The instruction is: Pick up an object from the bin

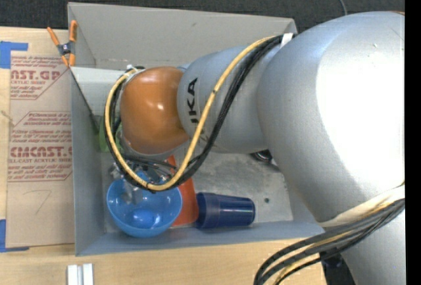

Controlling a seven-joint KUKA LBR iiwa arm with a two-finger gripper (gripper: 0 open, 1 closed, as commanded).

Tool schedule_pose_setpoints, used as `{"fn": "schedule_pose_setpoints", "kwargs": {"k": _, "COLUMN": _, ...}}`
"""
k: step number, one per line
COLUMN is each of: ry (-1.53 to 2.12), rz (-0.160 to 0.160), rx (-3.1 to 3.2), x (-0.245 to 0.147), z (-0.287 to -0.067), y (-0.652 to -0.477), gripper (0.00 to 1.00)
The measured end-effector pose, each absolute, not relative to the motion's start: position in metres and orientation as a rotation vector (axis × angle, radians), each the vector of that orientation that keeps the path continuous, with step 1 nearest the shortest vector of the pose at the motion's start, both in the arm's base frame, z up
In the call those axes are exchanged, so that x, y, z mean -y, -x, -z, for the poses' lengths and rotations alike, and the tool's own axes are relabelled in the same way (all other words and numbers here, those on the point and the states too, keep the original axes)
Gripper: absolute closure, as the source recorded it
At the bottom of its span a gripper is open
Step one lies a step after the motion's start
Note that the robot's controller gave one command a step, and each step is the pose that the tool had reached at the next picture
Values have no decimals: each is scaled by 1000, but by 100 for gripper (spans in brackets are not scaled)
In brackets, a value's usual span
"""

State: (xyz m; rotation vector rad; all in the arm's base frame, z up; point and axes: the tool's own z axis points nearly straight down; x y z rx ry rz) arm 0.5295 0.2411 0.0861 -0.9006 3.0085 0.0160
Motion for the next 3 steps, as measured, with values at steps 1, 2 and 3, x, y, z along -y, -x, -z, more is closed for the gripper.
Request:
{"fn": "schedule_pose_setpoints", "kwargs": {"k": 1, "ry": 898, "rz": -17, "rx": -3001, "x": -242, "z": -118, "y": -531, "gripper": 100}}
{"fn": "schedule_pose_setpoints", "kwargs": {"k": 2, "ry": 898, "rz": -18, "rx": -2998, "x": -243, "z": -138, "y": -532, "gripper": 100}}
{"fn": "schedule_pose_setpoints", "kwargs": {"k": 3, "ry": 900, "rz": -17, "rx": -3004, "x": -242, "z": -163, "y": -530, "gripper": 100}}
